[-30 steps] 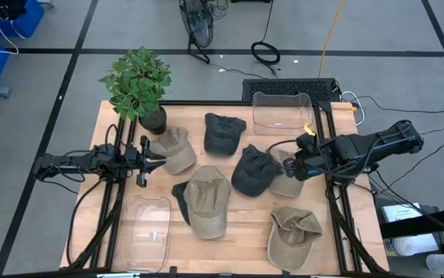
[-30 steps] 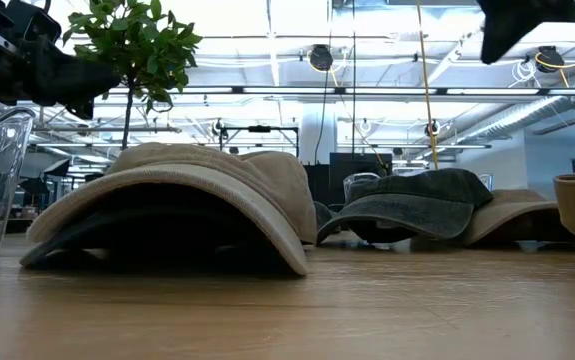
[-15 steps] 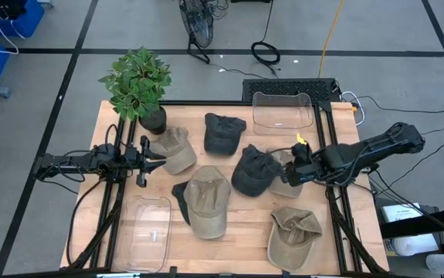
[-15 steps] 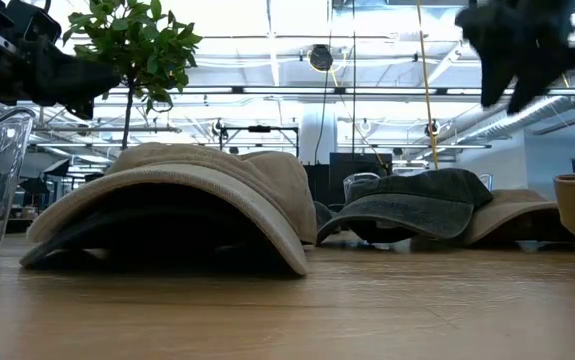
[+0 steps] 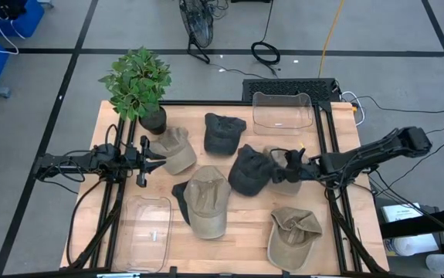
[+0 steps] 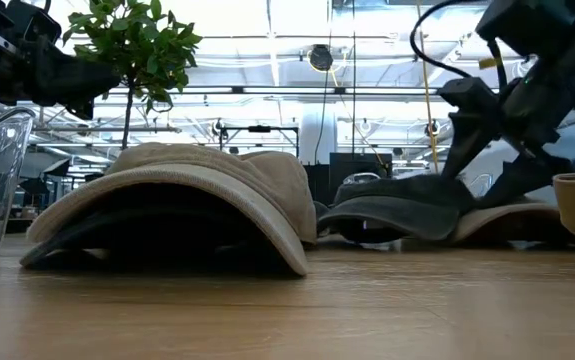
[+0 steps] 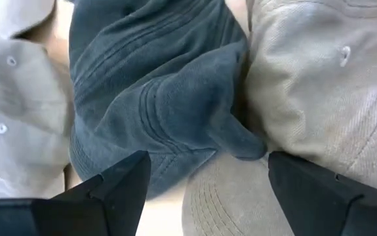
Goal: Pick & Place hat
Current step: Put the black cap into the top transparent bin
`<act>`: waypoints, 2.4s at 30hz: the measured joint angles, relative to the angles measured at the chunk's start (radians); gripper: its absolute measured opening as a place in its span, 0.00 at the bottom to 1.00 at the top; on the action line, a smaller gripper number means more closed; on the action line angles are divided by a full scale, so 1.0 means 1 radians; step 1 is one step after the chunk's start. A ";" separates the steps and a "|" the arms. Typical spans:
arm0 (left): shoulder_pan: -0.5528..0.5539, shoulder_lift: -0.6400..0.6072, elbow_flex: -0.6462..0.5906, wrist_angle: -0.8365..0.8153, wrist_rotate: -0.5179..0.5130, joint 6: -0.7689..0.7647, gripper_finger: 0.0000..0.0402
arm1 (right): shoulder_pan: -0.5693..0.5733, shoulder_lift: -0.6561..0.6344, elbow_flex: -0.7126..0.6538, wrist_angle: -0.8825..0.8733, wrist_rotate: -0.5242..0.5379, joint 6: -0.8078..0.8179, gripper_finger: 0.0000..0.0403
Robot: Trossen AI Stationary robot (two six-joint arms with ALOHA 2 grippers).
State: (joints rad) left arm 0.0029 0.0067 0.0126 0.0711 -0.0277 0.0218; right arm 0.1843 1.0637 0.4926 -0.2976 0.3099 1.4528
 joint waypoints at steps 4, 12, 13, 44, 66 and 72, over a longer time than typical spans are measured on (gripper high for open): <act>0.000 0.000 0.000 0.000 0.000 0.000 0.18 | -0.027 0.001 -0.004 0.077 -0.001 -0.065 0.73; 0.000 0.000 0.000 0.000 0.000 0.000 0.18 | -0.092 0.003 -0.006 0.127 -0.031 -0.136 0.72; 0.000 0.000 0.000 0.001 0.000 0.000 0.18 | -0.096 0.003 -0.006 0.160 -0.056 -0.155 0.72; 0.000 0.000 0.000 0.001 0.000 0.000 0.18 | -0.194 0.143 -0.004 0.351 -0.144 -0.392 0.69; 0.000 0.000 0.000 0.001 0.000 0.000 0.18 | -0.196 0.340 0.075 0.596 -0.237 -0.453 0.12; 0.000 0.000 0.000 0.000 0.000 0.000 0.18 | -0.190 0.260 0.075 0.588 -0.236 -0.500 0.03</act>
State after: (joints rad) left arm 0.0030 0.0063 0.0128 0.0715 -0.0277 0.0218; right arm -0.0060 1.3242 0.5674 0.2903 0.0742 0.9526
